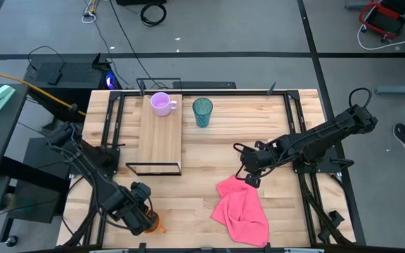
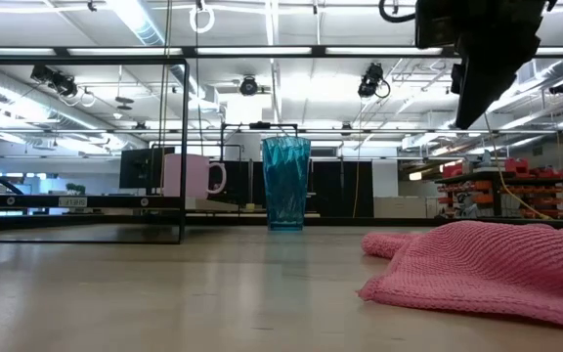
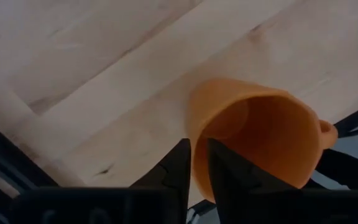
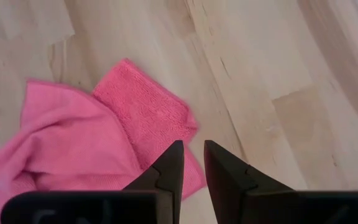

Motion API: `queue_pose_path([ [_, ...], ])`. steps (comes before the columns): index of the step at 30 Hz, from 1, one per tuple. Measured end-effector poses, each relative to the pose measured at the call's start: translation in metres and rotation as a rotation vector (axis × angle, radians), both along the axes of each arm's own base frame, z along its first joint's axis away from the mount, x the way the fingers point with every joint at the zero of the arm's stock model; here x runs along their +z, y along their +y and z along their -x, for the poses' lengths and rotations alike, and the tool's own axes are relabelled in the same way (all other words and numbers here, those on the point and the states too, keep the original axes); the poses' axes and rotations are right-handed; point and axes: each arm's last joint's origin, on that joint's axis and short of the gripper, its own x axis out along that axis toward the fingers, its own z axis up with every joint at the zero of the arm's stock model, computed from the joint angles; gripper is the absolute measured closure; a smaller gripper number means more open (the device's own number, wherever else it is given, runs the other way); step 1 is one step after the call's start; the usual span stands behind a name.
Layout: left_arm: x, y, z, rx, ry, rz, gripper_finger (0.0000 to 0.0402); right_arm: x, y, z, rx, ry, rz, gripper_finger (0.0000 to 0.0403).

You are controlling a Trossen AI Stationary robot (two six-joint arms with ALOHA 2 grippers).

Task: Stack small to large cups/mugs on shelf
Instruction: Put the orange mug on the shelf

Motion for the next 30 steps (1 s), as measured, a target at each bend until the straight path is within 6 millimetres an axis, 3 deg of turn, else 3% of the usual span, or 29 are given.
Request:
queue_pose_path([
  [15, -0.001, 0.002, 0.002, 0.001, 0.016, -0.025, 0.0310, 0.001, 0.000, -0.002, -0.010, -0.018, -0.010, 0.0332],
  [30, -0.017, -0.004, -0.006, -0.020, 0.050, -0.047, 0.0308, 0.001, 0.000, -0.002, -0.014, -0.022, 0.001, 0.0332],
])
